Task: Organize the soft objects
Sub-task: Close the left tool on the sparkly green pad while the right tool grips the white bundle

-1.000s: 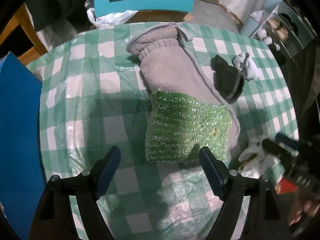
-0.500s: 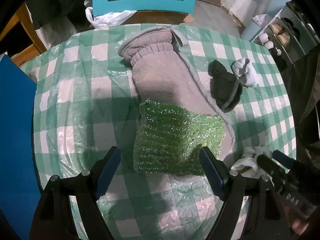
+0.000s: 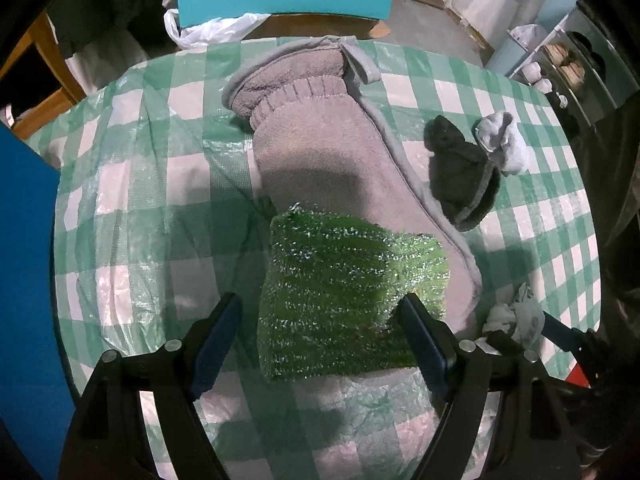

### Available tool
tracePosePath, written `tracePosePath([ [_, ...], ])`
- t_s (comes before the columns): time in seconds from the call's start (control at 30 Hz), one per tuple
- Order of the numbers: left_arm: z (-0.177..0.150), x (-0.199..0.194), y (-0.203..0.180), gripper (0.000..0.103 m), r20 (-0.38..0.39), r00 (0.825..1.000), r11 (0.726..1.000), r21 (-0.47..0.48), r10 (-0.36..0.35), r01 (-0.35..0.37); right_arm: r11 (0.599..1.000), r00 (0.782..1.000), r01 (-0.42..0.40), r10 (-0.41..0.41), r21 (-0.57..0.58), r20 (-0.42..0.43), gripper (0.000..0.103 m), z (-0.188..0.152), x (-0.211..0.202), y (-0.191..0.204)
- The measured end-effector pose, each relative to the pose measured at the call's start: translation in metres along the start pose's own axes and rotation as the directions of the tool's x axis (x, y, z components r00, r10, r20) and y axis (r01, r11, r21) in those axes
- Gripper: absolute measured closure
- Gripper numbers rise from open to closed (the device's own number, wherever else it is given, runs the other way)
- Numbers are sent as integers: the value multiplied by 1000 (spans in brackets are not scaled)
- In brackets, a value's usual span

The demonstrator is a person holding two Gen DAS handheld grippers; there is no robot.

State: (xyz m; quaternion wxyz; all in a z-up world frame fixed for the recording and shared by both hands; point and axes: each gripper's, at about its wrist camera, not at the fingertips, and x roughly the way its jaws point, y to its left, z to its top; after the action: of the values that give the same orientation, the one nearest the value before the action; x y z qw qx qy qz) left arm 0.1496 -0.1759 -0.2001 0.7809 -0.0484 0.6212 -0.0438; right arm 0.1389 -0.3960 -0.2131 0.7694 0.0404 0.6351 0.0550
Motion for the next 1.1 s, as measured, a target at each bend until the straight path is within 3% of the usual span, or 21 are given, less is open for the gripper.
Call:
tracePosePath([
  [0.03,0,-1,0,33,4,1000,1000,5,-3,3,1000,1000,7,-7,-9,1,31,0,1,2],
  [0.2,-2,-7,-4,58,19,1000,999,41,-16,15,994,997,73,-72,-81,11,31,1,11,15],
  [0.43,-4,-15,-2,87,39,997,997,50,-62,60,985,995,97,-94,-139,29,34,3,18,23],
  [0.53,-4,-21,2,91,50,994,995,39,-94,92,984,996,90,-86,-155,32,39,3,20,27],
  [0.77,-8,-36,0,91,87,992,994,65,-92,86,979,996,82,-76,-187,38,48,2,15,38],
  [1.1,-13,-53,4,91,130,988,994,85,-80,69,974,993,90,-72,-208,94,49,6,-16,44],
])
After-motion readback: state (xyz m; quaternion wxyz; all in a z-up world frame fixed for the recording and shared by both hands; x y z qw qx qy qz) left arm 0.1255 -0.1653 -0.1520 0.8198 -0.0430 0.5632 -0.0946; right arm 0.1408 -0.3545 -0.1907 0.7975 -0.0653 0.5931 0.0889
